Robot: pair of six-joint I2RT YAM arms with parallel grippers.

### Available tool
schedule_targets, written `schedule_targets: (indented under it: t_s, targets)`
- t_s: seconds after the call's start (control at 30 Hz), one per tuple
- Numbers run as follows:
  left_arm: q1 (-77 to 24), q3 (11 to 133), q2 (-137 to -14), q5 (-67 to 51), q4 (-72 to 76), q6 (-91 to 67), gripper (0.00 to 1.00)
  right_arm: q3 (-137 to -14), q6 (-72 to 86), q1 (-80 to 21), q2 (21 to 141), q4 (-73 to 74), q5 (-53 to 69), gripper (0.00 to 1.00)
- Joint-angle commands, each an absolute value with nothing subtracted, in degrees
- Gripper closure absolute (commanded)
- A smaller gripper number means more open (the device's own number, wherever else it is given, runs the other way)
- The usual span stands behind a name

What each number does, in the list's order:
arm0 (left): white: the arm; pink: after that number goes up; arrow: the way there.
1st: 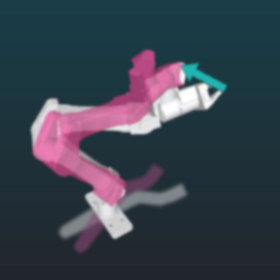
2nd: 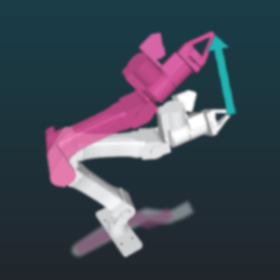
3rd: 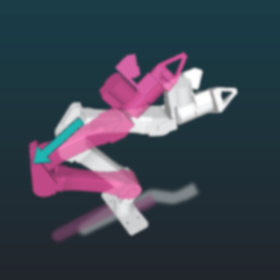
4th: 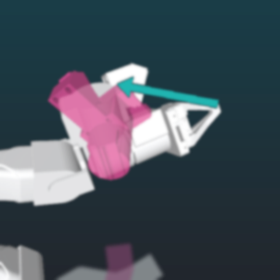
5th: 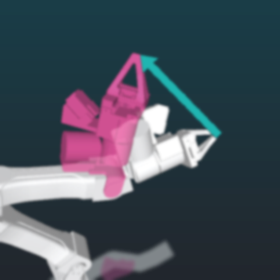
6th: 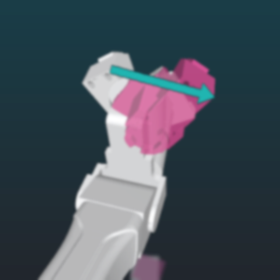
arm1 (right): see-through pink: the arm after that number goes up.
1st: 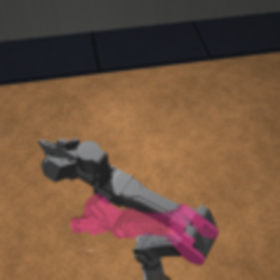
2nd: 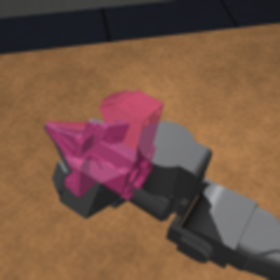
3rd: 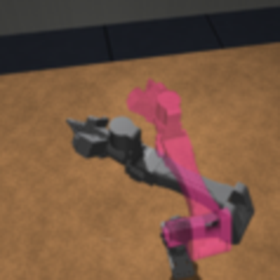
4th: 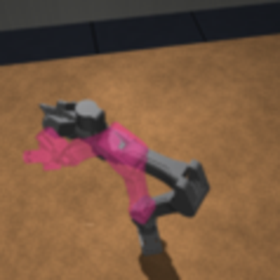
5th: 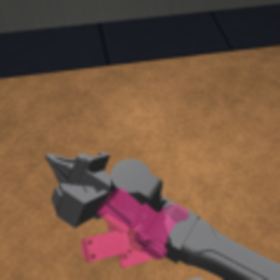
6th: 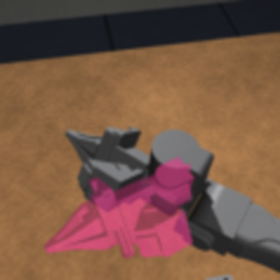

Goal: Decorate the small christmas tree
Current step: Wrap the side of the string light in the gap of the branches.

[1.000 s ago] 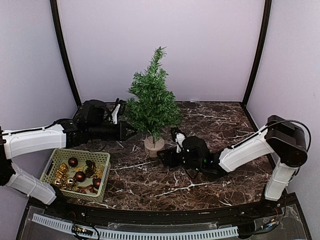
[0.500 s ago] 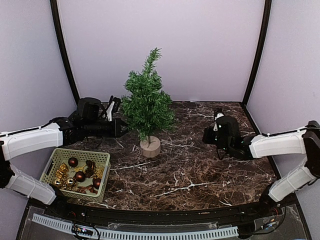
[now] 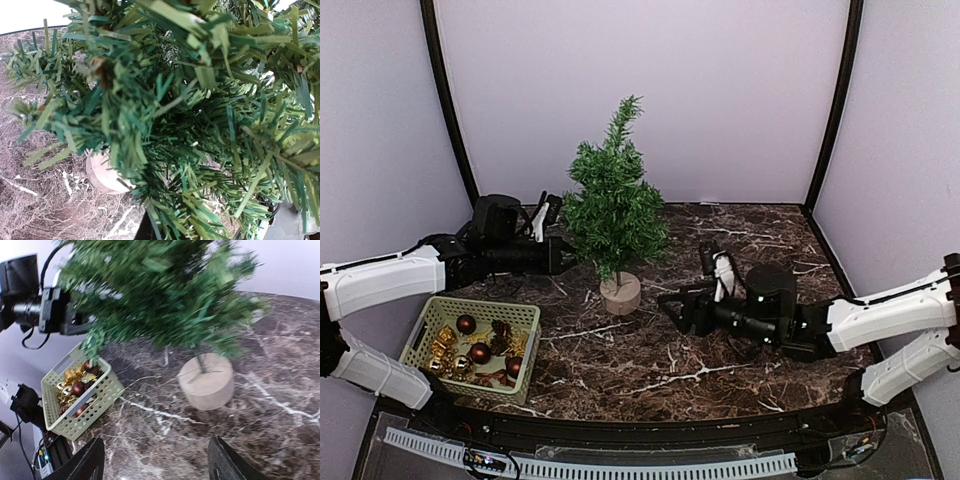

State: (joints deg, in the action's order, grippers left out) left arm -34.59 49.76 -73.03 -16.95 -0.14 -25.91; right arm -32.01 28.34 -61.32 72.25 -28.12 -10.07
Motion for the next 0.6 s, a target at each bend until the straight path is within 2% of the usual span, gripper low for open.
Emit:
schedule_targets:
  t_s: [0.0, 0.17, 0.37, 0.57]
  targets:
    - [-33.9, 49.8, -70.8, -18.2, 2.3, -25.4, 1.00, -36.6, 30.8, -69.7, 84.0, -44.3, -13.6, 0.28]
    - [-33.6, 49.7, -70.5, -19.0, 2.1, -25.4, 1.00, -47.4, 34.1, -73.4, 98.8, -48.1, -13.0, 0.31]
    - [-33.2, 49.1, -70.2, -19.3, 2.0, -25.5, 1.00, -57.6, 35.7, -74.7, 111.3, -45.4, -13.8, 0.32]
    - [-33.2, 49.1, -70.7, -20.2, 2.6, -25.6, 1.00, -64.4, 37.5, -74.7, 118.6, -39.8, -14.8, 0.32]
